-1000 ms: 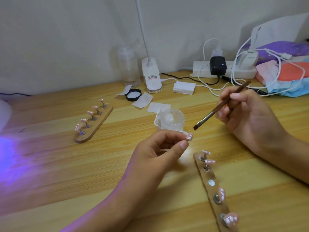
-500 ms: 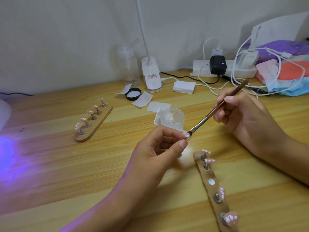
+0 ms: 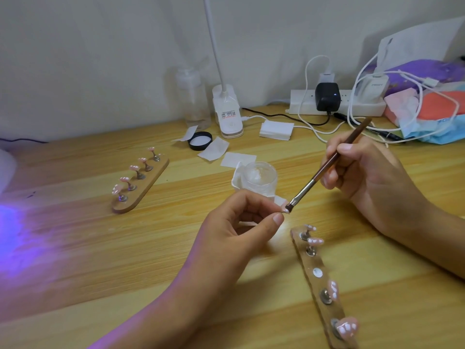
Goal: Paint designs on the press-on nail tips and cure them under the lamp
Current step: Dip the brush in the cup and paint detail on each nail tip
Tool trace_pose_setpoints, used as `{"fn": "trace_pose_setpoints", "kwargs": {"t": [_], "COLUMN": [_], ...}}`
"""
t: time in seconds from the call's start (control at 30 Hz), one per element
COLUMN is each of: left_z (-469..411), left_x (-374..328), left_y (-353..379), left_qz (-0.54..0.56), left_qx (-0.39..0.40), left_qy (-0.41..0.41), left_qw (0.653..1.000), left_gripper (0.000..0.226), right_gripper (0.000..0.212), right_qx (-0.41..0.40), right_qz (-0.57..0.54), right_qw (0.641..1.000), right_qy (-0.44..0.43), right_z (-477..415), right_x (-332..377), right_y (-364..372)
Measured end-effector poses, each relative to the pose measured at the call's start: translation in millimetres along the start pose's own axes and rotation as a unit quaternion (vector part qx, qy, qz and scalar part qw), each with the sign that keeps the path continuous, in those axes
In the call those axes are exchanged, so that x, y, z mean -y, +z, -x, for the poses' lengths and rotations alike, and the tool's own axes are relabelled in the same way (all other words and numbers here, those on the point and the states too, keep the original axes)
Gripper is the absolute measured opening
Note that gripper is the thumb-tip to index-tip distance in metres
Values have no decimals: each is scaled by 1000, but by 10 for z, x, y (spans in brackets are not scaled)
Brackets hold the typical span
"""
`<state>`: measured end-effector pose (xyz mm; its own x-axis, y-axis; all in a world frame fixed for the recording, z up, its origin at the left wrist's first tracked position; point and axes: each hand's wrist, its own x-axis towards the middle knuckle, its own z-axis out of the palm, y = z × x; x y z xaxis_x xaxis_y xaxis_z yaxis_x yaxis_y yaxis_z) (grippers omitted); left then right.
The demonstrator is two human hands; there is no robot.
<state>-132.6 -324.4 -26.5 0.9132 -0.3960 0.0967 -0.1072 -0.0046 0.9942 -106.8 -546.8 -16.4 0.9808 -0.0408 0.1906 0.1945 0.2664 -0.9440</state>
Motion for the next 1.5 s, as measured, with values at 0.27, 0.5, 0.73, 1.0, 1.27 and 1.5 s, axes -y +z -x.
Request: {"fn": "trace_pose_setpoints", "kwargs": {"t": [0.27,0.5,0.73,1.0,1.27,1.5], "left_z": [14,20,16,9,-14,144], "left_x": [-20,-21,-29,5,-33,-84], "left_y": [0,3,4,6,-32,93], "left_qz": [-8,-16,-8,-5,165,-120], "left_qx": [4,5,7,-3,-62,12], "left_qy": [-1,0,-7,-6,-29,95], "left_qw": [1000,1000,1000,1000,984,988], "left_gripper": [7,18,12,7,12,8], "right_gripper": [24,18,23,28,33,37], "right_qx": [-37,-11,9,-56,-78,-81], "right_qz": [-32,9,-22,18,-37,-49], "right_qw": [999,1000,1000,998,996,995], "right_qy": [0,5,13,16,27,34], "right_z": [-46,-25,-24,-53,-76,-84], "right_x": [0,-29,-4,-22,-8,-6], "right_y": [-35,-7,-5,-11,-14,-13]}}
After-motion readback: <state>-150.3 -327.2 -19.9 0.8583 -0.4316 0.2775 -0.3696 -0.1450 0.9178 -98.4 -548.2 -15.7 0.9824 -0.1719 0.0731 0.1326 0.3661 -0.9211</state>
